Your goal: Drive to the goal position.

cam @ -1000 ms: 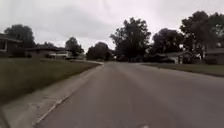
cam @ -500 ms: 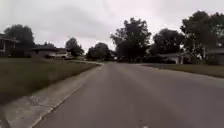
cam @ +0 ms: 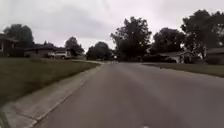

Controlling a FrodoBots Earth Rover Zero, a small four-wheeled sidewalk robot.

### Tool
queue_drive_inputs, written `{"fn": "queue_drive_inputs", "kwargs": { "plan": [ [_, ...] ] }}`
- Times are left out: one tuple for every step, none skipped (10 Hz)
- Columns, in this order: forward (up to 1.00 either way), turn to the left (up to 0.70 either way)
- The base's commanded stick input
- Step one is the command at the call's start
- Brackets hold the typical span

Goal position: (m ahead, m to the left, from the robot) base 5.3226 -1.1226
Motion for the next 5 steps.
{"fn": "queue_drive_inputs", "kwargs": {
  "plan": [
    [0.7, -0.32],
    [0.7, -0.11],
    [0.7, 0.0],
    [0.7, 0.0],
    [0.7, 0.0]
  ]
}}
